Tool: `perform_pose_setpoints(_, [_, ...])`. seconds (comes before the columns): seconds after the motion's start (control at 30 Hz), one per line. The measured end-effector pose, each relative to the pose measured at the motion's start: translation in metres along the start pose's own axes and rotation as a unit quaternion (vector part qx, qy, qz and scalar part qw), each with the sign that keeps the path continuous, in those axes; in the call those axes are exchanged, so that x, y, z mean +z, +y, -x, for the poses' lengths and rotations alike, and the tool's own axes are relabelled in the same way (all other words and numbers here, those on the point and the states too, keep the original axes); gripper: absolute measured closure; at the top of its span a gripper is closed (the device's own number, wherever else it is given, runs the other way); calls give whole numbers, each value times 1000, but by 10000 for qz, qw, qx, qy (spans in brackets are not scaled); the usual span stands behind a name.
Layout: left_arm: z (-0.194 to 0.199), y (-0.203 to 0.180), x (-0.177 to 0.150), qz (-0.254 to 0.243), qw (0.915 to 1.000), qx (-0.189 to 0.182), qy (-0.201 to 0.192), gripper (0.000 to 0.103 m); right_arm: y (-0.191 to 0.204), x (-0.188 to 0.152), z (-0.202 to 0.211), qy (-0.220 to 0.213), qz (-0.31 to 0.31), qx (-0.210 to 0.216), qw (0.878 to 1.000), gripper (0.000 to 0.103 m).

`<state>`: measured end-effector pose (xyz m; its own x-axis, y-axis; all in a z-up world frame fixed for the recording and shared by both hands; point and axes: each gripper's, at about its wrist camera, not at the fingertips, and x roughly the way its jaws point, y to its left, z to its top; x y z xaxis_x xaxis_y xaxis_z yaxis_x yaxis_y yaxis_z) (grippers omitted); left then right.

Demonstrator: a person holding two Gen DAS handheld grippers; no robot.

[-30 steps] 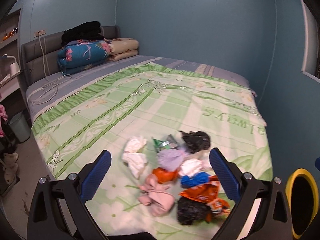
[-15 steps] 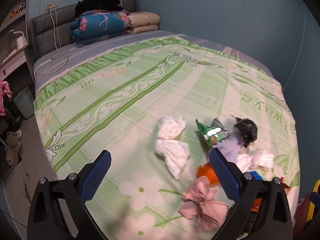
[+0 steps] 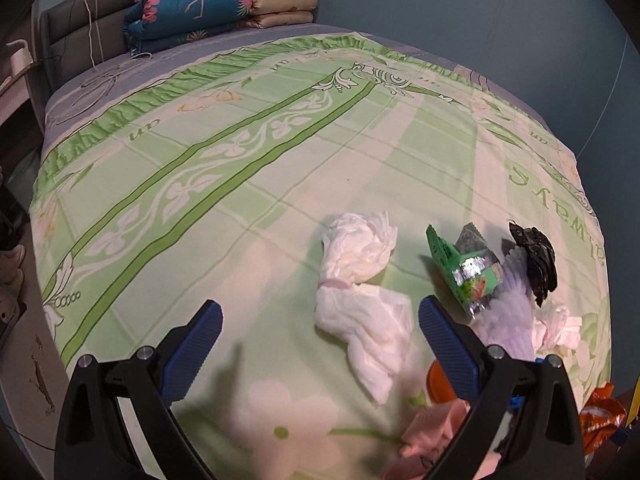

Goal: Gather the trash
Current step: 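Grasp the white tissue with the left tool while the right tool grasps the orange wrapper, then carry the tissue and orange wrapper over the yellow bin and release both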

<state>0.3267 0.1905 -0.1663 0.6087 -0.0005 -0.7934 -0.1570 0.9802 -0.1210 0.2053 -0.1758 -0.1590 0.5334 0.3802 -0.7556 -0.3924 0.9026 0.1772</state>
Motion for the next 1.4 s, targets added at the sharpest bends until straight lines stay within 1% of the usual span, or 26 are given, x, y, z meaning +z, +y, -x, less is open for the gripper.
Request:
perform_pose_setpoints(0.1, [-11, -1, 8, 8, 10000, -55, 50, 8, -2, 0, -9, 94, 12, 17, 10000, 33])
perform_pose_setpoints(0.23, [-25, -5, 11, -34, 9996, -202, 197, 10, -5, 1, -19, 229, -44, 30, 9997, 40])
perform_pose_setpoints(0.3, [-30, -9, 10, -68, 9994, -256, 239, 18, -6, 1, -23, 259, -81, 73, 9996, 42])
perform_pose_setpoints(0.33, [-32, -11, 10, -75, 9992, -281, 260, 20, -6, 1, -25, 288, -69, 93, 9995, 46])
perform_pose_setpoints(0.37, [-33, -14, 10, -90, 9989, -355, 282, 26, -5, 1, -27, 315, -53, 112, 9994, 51])
perform_pose_setpoints(0.4, [-34, -15, 10, -116, 9987, -400, 301, 35, -5, 1, -29, 338, -56, 139, 9993, 53])
perform_pose_setpoints(0.43, [-36, -18, 10, -166, 9984, -424, 321, 39, -4, 1, -30, 353, -63, 159, 9992, 57])
perform_pose_setpoints(0.47, [-37, -20, 10, -217, 9982, -448, 344, 48, -4, 1, -30, 357, -45, 156, 9992, 59])
perform_pose_setpoints(0.5, [-38, -21, 9, -247, 9980, -447, 361, 59, -3, 1, -31, 353, -34, 150, 9993, 60])
perform_pose_setpoints(0.53, [-38, -21, 8, -255, 9980, -453, 364, 64, -2, 2, -31, 352, -31, 156, 9993, 62])
perform_pose_setpoints(0.6, [-38, -19, 8, -216, 9974, -541, 416, 82, -2, 1, -31, 358, -67, 187, 9992, 64])
perform_pose_setpoints(0.67, [-37, -18, 7, -213, 9974, -546, 424, 89, -2, 1, -30, 362, -96, 195, 9991, 67])
perform_pose_setpoints(0.77, [-32, -16, 7, -212, 9974, -549, 407, 91, -3, 2, -28, 354, -182, 219, 9990, 69])
perform_pose_setpoints(0.9, [-19, -15, 8, -181, 9975, -611, 304, 92, -5, 2, -19, 286, -276, 249, 9989, 70])
perform_pose_setpoints(1.17, [17, -11, 4, -112, 9977, -659, 67, 92, -6, 4, 15, -74, -315, 185, 9993, 70])
perform_pose_setpoints(1.4, [49, -5, -4, -73, 9977, -654, -133, 92, -3, 2, 42, -289, -283, 203, 9990, 70])
